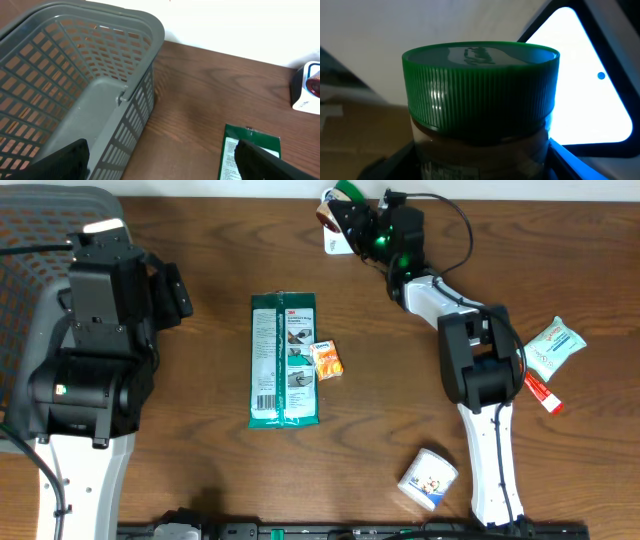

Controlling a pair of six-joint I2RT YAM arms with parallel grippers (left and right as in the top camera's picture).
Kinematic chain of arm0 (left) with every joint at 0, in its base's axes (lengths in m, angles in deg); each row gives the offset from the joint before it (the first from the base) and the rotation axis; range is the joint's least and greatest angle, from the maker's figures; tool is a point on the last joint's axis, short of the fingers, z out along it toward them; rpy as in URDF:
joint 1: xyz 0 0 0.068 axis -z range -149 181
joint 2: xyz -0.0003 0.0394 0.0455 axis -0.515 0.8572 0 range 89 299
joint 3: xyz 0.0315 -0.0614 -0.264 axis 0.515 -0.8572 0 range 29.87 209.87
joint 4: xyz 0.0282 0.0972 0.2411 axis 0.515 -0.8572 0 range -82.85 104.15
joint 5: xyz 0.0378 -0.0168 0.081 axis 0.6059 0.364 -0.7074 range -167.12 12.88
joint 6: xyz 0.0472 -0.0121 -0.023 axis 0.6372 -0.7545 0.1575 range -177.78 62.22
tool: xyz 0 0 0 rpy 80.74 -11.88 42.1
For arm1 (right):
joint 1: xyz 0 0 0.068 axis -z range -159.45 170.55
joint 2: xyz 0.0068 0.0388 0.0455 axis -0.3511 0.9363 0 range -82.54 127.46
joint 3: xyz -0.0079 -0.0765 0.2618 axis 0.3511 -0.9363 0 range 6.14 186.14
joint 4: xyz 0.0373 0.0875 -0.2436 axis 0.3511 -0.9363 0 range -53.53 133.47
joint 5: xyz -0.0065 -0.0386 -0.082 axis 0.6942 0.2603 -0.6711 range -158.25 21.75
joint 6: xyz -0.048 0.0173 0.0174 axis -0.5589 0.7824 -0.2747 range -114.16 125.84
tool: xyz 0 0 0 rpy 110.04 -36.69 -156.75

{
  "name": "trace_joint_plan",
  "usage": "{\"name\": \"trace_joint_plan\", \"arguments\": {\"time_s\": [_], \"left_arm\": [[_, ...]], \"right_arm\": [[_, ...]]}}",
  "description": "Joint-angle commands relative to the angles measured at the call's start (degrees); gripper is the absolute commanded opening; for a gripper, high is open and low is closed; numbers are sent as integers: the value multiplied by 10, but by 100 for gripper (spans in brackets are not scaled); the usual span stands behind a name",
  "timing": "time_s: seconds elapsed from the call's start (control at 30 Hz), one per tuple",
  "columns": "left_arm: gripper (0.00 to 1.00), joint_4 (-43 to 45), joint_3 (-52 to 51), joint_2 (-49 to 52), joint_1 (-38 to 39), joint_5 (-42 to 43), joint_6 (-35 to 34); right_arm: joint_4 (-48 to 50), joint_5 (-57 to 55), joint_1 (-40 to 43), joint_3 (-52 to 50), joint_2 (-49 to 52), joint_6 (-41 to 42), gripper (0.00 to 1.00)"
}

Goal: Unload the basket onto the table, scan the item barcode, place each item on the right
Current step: 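Carry the jar up to the white scanner with the right gripper, then move the jar right and set it down near the right edge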

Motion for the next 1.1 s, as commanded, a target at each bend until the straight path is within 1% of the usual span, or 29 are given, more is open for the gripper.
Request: {"name": "trace_joint_plan", "arguments": {"time_s": [0.0,0.1,0.17,0.27,0.33,0.37,0.43,0.53,0.6,0.67,0.8,0.9,0.97,1.07], "left_arm": [[92,0,4,1,-1,-8,-5],[92,0,4,1,-1,-8,-5],[92,0,4,1,-1,-8,-5],[92,0,4,1,-1,-8,-5],[92,0,4,1,-1,-8,-5],[92,0,4,1,-1,-8,-5],[91,0,4,1,-1,-8,-5],[92,0,4,1,-1,-8,-5],[92,0,4,1,-1,-8,-5],[92,0,4,1,-1,-8,-5],[92,0,4,1,-1,-8,-5],[92,0,4,1,-1,-8,-5],[92,0,4,1,-1,-8,-5],[92,0,4,1,-1,-8,-5]], "right_arm": [[6,82,18,9,-71,-22,1],[1,170,34,9,-108,-15,1],[-33,223,45,9,-132,-2,1],[-130,311,70,9,-165,-21,1],[-213,346,86,9,-183,-65,1],[-272,349,95,9,-193,-102,1],[-404,315,109,9,-214,-178,1],[-599,218,130,9,-246,-300,1],[-694,174,141,9,-264,-375,1],[-767,154,151,9,-278,-445,1],[-904,88,183,9,-294,-542,1],[-984,-15,216,9,-295,-568,1],[-1015,-87,237,7,-295,-588,1],[-1057,-204,262,3,-295,-589,1]]}}
